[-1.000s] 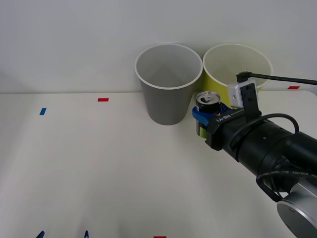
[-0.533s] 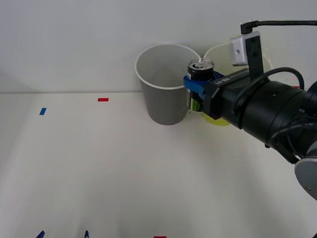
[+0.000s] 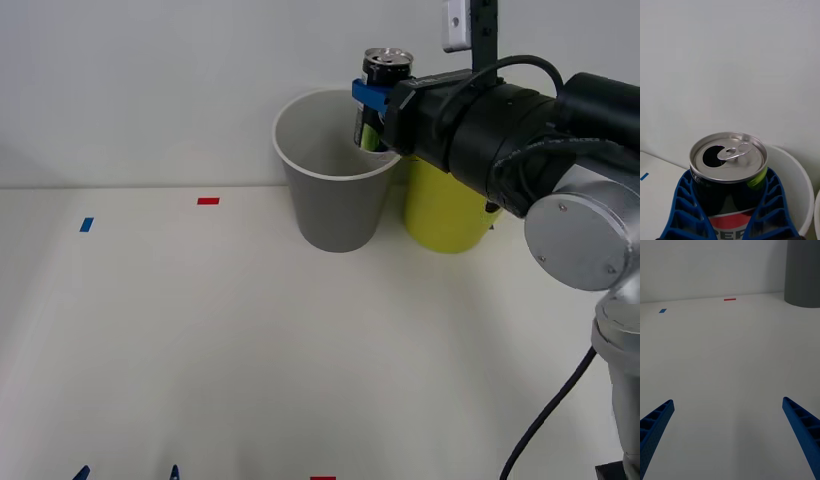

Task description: Put cans in the gray bin and PET bottles in the light green bin.

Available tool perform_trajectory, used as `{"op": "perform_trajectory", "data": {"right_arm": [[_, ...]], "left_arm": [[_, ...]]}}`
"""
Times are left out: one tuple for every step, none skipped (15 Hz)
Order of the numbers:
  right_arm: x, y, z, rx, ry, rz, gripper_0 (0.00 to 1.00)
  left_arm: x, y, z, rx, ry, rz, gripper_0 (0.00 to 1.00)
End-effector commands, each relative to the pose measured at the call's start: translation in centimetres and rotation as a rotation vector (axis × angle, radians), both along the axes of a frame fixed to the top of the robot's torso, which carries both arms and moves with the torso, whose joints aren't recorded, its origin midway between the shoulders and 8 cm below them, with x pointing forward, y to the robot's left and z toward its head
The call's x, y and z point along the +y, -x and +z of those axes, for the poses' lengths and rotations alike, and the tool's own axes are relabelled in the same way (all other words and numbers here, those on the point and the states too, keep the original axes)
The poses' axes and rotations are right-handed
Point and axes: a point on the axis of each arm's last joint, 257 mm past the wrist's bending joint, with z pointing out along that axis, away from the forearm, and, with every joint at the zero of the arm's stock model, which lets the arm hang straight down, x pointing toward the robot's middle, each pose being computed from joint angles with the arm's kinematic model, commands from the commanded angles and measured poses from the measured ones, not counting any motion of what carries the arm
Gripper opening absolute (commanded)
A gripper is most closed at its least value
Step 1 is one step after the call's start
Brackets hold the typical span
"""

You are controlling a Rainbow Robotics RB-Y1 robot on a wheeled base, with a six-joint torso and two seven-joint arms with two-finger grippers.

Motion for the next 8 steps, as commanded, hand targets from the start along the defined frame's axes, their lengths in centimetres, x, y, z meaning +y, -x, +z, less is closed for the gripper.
{"op": "perform_trajectory", "data": {"right_arm": [[1.0,-2.7,0.5,-0.053,-0.012,-0.026,0.0],[1.0,-3.5,0.7,-0.069,-0.02,-0.036,0.0],[1.0,-4.2,0.8,-0.081,-0.018,-0.044,0.0],[1.4,-4.8,0.5,-0.085,-0.024,-0.042,0.0],[1.9,-5.4,0.3,-0.091,-0.024,-0.039,0.0],[2.7,-5.9,0.2,-0.109,-0.006,-0.042,0.0],[3.1,-6.7,-0.1,-0.126,0.023,-0.057,0.0],[3.2,-7.2,-0.3,-0.128,0.029,-0.059,0.0]], "left_arm": [[0.0,0.0,0.0,0.0,0.0,0.0,1.0],[0.0,0.0,0.0,0.0,0.0,0.0,1.0],[0.0,0.0,0.0,0.0,0.0,0.0,1.0],[0.0,0.0,0.0,0.0,0.0,0.0,1.0],[0.0,0.0,0.0,0.0,0.0,0.0,1.0],[0.0,0.0,0.0,0.0,0.0,0.0,1.0],[0.0,0.0,0.0,0.0,0.0,0.0,1.0],[0.0,0.0,0.0,0.0,0.0,0.0,1.0]]}}
